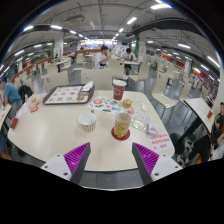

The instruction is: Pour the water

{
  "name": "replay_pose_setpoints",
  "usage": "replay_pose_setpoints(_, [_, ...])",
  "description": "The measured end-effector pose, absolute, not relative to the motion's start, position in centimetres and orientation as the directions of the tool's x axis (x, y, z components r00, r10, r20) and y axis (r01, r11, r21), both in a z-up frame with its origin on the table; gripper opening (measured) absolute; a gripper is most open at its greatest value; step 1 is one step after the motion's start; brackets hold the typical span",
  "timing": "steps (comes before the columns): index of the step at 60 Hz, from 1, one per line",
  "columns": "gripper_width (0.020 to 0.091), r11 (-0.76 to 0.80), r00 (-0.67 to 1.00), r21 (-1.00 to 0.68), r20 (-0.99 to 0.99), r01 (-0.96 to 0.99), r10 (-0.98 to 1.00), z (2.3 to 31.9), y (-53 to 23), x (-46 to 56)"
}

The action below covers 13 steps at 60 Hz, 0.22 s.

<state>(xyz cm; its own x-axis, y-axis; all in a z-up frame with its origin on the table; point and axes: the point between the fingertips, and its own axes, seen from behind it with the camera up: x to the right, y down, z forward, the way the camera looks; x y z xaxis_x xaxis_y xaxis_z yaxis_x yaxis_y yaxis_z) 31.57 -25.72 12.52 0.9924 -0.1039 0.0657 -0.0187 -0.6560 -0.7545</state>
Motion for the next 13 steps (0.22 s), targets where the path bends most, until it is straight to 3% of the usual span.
replay_pose_setpoints(13, [0.085, -0.647, 0.994, -0.762, 0.07, -0.002, -0.085, 13.5, -26.9, 30.1])
